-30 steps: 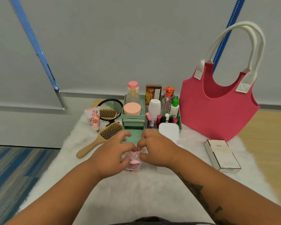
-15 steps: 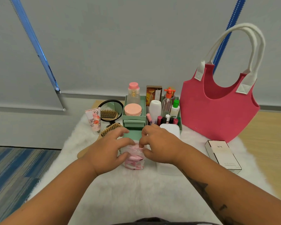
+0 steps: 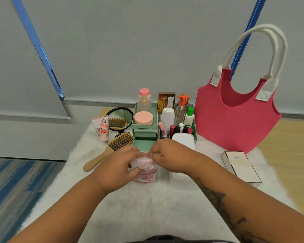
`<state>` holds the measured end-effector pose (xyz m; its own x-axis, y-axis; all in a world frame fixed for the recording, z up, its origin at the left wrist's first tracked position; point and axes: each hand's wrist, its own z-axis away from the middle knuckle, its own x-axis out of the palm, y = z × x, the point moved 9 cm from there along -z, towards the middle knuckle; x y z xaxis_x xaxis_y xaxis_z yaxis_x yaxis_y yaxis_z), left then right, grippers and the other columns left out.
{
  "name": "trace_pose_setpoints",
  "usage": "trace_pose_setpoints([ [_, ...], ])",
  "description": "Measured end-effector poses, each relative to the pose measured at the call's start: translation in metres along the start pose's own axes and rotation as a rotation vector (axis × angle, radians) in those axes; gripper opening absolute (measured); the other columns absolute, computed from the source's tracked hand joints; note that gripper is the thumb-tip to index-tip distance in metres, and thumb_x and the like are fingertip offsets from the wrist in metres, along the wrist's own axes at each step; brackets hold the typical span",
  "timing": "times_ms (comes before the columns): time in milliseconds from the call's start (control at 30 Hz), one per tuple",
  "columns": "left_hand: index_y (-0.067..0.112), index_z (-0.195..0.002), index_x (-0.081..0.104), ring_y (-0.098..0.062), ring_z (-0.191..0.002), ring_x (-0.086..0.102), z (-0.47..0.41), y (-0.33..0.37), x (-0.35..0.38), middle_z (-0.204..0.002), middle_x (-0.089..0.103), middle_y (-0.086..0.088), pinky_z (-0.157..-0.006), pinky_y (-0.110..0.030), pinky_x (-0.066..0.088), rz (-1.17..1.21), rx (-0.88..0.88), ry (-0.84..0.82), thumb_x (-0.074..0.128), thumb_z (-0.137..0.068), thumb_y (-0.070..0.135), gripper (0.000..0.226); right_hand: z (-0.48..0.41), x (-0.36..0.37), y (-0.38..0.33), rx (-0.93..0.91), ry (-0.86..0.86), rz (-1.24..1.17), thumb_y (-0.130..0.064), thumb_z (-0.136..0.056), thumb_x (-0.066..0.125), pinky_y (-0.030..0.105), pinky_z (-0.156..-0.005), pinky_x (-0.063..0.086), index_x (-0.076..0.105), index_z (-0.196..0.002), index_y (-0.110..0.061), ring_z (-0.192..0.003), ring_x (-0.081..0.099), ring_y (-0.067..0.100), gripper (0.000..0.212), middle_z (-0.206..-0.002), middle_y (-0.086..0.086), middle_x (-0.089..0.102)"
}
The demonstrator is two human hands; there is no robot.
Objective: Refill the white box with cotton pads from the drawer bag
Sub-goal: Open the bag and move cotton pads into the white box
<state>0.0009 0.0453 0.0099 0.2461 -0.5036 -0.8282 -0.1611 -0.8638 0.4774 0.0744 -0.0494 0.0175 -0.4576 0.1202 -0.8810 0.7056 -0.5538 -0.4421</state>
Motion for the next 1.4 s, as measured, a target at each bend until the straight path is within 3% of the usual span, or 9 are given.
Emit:
trace_pose_setpoints([
  [133, 0.020, -0.127, 0.058, -0.004, -0.101, 0.054, 0.001, 0.000, 0.003, -0.115, 0.050, 0.014, -0.080, -0.016, 0.049, 0.029, -0.047, 0.025, 0.072, -0.076, 0.024, 0.053, -0.005, 0.001, 0.002, 0.056, 0.029, 0.053, -0.026, -0.093, 0.055, 0.040, -0.091, 0.052, 0.071, -0.116, -0.019, -0.103, 0.063, 0.024, 0.029, -0.114, 0.006, 0.069],
  [267, 0.019, -0.129, 0.055, 0.001, -0.096, 0.049, 0.004, 0.005, 0.004, -0.116, 0.045, 0.014, -0.078, -0.005, 0.043, 0.071, -0.058, 0.047, 0.073, -0.075, 0.016, 0.057, -0.009, 0.008, -0.001, 0.041, -0.053, 0.122, -0.034, -0.082, 0.071, 0.033, -0.088, 0.050, 0.062, -0.127, -0.024, -0.106, 0.062, 0.021, 0.048, -0.123, 0.001, 0.066],
  [433, 0.019, -0.129, 0.054, 0.004, -0.103, 0.046, 0.004, 0.006, 0.012, -0.119, 0.047, 0.009, -0.085, -0.014, 0.047, 0.108, -0.037, 0.050, 0.074, -0.074, 0.014, 0.059, -0.012, 0.013, -0.014, -0.007, -0.069, 0.259, -0.026, -0.083, 0.070, 0.028, -0.074, 0.043, 0.061, -0.129, -0.023, -0.100, 0.063, 0.024, 0.048, -0.117, 0.006, 0.066],
  [567, 0.024, -0.107, 0.062, 0.000, -0.105, 0.047, 0.005, -0.001, 0.010, -0.117, 0.037, 0.015, -0.081, -0.018, 0.049, 0.119, -0.057, 0.093, 0.073, -0.069, 0.009, 0.042, -0.014, 0.017, -0.017, -0.008, -0.094, 0.326, -0.030, -0.081, 0.071, 0.031, -0.072, 0.043, 0.058, -0.131, -0.021, -0.099, 0.060, 0.026, 0.052, -0.115, 0.008, 0.059],
  [767, 0.024, -0.078, 0.068, -0.010, -0.120, 0.042, 0.007, 0.000, 0.019, -0.121, 0.039, 0.008, -0.095, -0.022, 0.038, 0.069, -0.003, 0.030, 0.067, -0.074, 0.009, 0.016, -0.017, 0.021, -0.010, 0.041, -0.083, 0.340, -0.033, -0.079, 0.073, 0.032, -0.068, 0.047, 0.066, -0.118, -0.014, -0.089, 0.061, 0.025, 0.044, -0.108, 0.008, 0.063],
  [1000, 0.029, -0.078, 0.064, 0.003, -0.122, 0.035, 0.004, -0.004, 0.018, -0.120, 0.038, 0.010, -0.094, -0.020, 0.039, 0.131, -0.022, 0.057, 0.063, -0.074, 0.010, 0.019, -0.017, 0.021, -0.016, -0.003, -0.012, 0.289, -0.031, -0.078, 0.072, 0.033, -0.068, 0.042, 0.064, -0.120, -0.020, -0.089, 0.057, 0.026, 0.044, -0.108, 0.007, 0.055],
  [1100, 0.028, -0.079, 0.068, -0.001, -0.123, 0.037, 0.004, -0.002, 0.020, -0.124, 0.039, 0.009, -0.097, -0.015, 0.034, 0.139, -0.029, 0.030, 0.065, -0.076, 0.008, 0.020, -0.017, 0.021, -0.019, -0.039, 0.007, 0.293, -0.031, -0.079, 0.072, 0.033, -0.070, 0.042, 0.066, -0.119, -0.021, -0.093, 0.055, 0.026, 0.041, -0.101, 0.006, 0.051],
  [1200, 0.027, -0.077, 0.067, -0.005, -0.123, 0.039, 0.005, -0.006, 0.016, -0.124, 0.039, 0.008, -0.095, -0.023, 0.040, 0.150, -0.044, 0.031, 0.066, -0.074, 0.011, 0.017, -0.017, 0.015, -0.015, -0.030, 0.049, 0.206, -0.029, -0.079, 0.072, 0.030, -0.068, 0.038, 0.068, -0.113, -0.019, -0.085, 0.049, 0.020, 0.036, -0.096, 0.001, 0.046],
  [1400, 0.026, -0.080, 0.068, -0.004, -0.120, 0.041, 0.005, -0.022, 0.010, -0.120, 0.040, 0.008, -0.090, -0.028, 0.046, 0.142, -0.098, 0.052, 0.071, -0.073, 0.010, 0.017, -0.014, 0.002, 0.003, 0.033, 0.083, -0.059, -0.025, -0.073, 0.074, 0.032, -0.073, 0.053, 0.071, -0.104, -0.016, -0.084, 0.061, 0.020, 0.032, -0.097, 0.003, 0.064],
])
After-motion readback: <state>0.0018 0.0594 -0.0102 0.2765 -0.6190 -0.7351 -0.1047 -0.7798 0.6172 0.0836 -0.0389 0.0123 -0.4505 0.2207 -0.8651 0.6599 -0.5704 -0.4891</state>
